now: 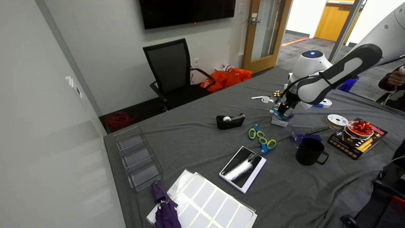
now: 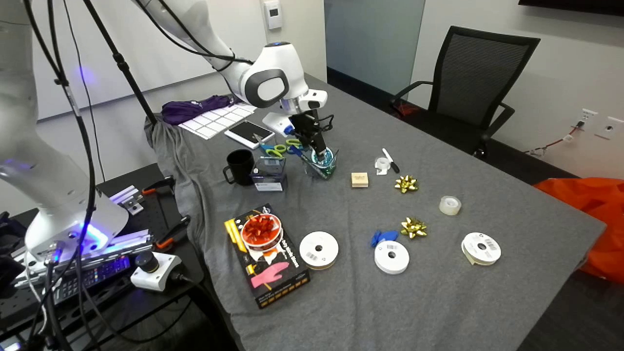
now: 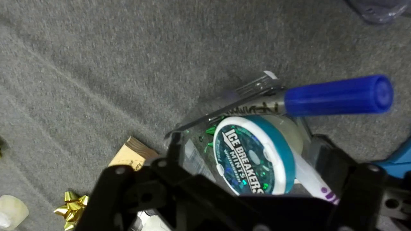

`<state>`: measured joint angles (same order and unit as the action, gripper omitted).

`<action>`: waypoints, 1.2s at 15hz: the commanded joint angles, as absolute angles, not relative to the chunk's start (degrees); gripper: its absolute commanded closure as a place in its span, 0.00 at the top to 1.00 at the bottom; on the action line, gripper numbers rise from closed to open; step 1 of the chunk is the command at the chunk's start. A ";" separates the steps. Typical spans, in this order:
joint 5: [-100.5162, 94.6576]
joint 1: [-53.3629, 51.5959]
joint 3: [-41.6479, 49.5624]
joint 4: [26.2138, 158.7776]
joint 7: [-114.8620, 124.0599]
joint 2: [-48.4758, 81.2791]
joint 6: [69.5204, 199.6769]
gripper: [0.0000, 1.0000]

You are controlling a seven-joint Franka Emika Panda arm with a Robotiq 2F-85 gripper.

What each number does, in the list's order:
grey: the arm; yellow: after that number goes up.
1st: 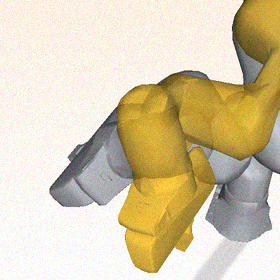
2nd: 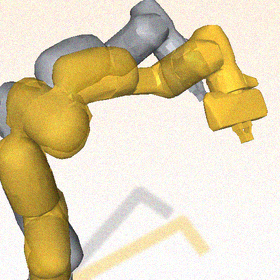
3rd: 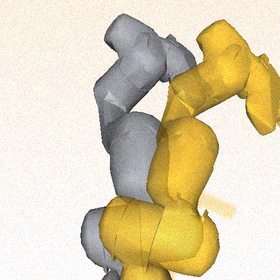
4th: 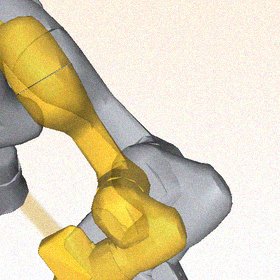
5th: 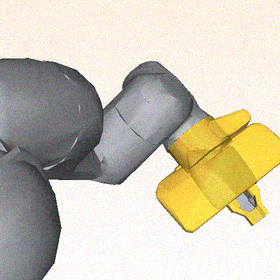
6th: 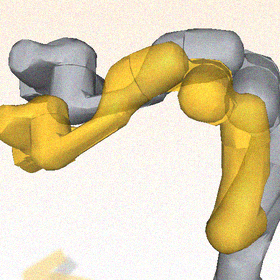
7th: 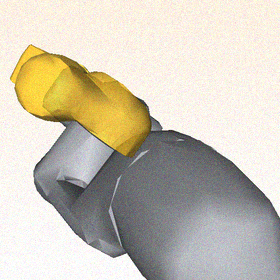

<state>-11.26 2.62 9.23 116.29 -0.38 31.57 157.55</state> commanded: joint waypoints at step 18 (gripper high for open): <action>-11.83 2.18 10.07 111.93 -0.79 34.03 155.74 1.00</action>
<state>-11.29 1.97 9.71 112.87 -0.38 33.50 157.20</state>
